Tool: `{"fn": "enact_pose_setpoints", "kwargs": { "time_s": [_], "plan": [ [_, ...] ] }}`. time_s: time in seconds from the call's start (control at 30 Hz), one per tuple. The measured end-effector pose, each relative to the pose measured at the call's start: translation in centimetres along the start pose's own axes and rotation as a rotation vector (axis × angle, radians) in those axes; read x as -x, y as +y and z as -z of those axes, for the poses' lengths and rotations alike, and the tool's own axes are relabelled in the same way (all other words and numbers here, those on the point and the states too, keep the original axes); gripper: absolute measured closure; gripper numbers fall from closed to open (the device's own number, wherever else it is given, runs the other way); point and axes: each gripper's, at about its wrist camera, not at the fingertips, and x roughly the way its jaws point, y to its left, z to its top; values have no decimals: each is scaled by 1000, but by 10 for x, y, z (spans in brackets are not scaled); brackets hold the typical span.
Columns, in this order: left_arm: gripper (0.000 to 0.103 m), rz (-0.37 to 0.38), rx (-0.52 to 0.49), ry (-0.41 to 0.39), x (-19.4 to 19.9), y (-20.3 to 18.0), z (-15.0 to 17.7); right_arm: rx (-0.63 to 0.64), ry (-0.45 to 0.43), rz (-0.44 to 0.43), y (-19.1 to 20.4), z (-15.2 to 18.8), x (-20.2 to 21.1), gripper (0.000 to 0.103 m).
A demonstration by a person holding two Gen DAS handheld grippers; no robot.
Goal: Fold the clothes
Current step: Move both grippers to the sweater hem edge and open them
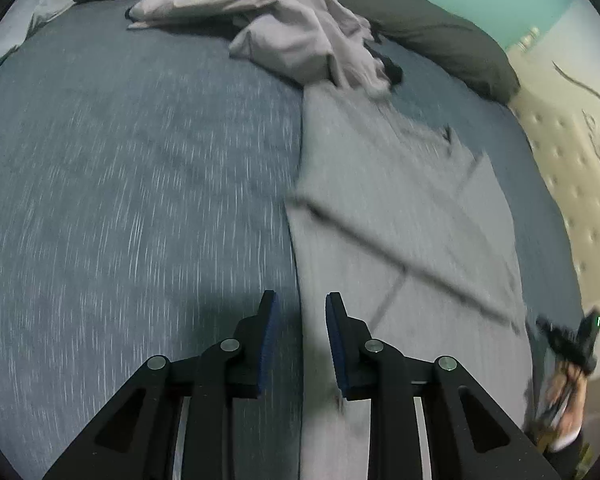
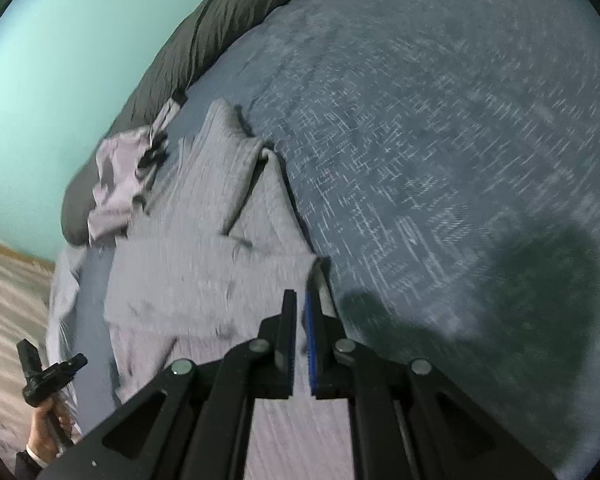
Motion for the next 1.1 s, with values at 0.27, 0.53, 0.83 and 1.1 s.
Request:
{"fn": "enact_pose_setpoints", "kwargs": {
  "time_s": [0.27,0.53,0.83,1.1],
  "plan": [
    [70,53,-6,60,12,-1,67,116,162,28,-1,21,35,75],
    [62,76,-22,139,14,-1,113,89,268,39,-23,56,52,74],
    [61,88,-26,204,16,-2,150,102,348,50,-27,81,58,65],
    [60,101,-1,242,10,3,172,116,385,87,-31,93,53,65]
  ]
}}
